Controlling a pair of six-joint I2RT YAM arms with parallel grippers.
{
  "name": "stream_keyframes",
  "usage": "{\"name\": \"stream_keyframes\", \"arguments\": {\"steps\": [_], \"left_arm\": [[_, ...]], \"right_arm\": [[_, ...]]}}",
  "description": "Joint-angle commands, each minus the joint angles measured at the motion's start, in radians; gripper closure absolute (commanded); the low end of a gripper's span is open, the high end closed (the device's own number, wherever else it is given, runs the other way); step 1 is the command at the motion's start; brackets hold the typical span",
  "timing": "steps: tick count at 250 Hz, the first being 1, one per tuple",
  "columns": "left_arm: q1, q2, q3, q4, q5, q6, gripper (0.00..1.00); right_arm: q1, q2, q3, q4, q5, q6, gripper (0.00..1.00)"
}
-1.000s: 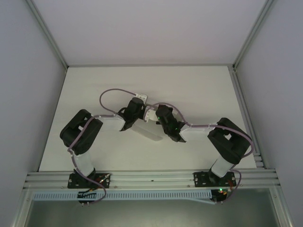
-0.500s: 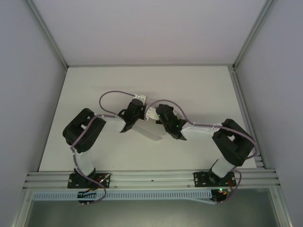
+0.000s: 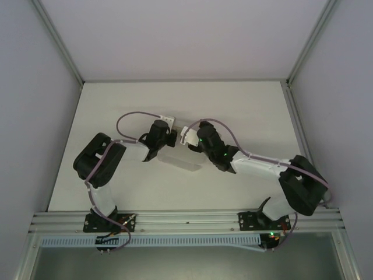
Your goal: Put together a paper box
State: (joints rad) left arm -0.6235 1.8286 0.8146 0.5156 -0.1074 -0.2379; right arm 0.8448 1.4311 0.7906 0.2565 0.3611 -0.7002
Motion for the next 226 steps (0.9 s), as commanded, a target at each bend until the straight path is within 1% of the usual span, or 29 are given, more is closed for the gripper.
{"name": "stream_keyframes", "arguments": {"steps": [1, 21, 39, 59, 78, 89, 105, 118, 129, 177, 200, 226], "left_arm": [[0.006, -0.058, -0.025, 0.011, -0.007, -0.029, 1.00], [0.011, -0.096, -0.038, 0.008, -0.018, -0.048, 1.00], [0.019, -0.138, -0.049, -0.002, -0.027, -0.074, 1.00], [0.025, -0.195, -0.067, -0.007, -0.023, -0.089, 1.00], [0.026, -0.247, -0.076, -0.025, -0.029, -0.097, 1.00], [0.027, -0.276, -0.078, -0.044, -0.041, -0.107, 1.00], [0.027, -0.309, -0.076, -0.075, -0.058, -0.126, 1.00], [0.026, -0.333, -0.078, -0.089, -0.060, -0.125, 1.00], [0.026, -0.352, -0.081, -0.094, -0.055, -0.131, 1.00], [0.026, -0.411, -0.091, -0.119, -0.048, -0.137, 1.00], [0.026, -0.424, -0.093, -0.124, -0.039, -0.154, 1.00], [0.026, -0.425, -0.094, -0.108, 0.017, -0.167, 1.00]], "right_arm": [[-0.012, -0.120, -0.017, 0.081, -0.019, 0.134, 0.00], [-0.021, -0.199, -0.041, 0.157, 0.052, 0.233, 0.00], [-0.035, -0.246, -0.017, 0.136, 0.152, 0.333, 0.00], [-0.065, -0.265, 0.048, 0.001, 0.244, 0.503, 0.00], [-0.100, -0.258, 0.124, -0.188, 0.285, 0.679, 0.00], [-0.114, -0.253, 0.153, -0.272, 0.264, 0.741, 0.00], [-0.117, -0.250, 0.162, -0.312, 0.190, 0.771, 0.00], [-0.117, -0.244, 0.153, -0.302, 0.129, 0.790, 0.00], [-0.119, -0.234, 0.147, -0.290, 0.103, 0.817, 0.00], [-0.119, -0.165, 0.142, -0.259, 0.095, 0.865, 0.00], [-0.119, -0.132, 0.135, -0.226, 0.044, 0.868, 0.00], [-0.119, -0.107, 0.117, -0.129, 0.011, 0.883, 0.00]]}}
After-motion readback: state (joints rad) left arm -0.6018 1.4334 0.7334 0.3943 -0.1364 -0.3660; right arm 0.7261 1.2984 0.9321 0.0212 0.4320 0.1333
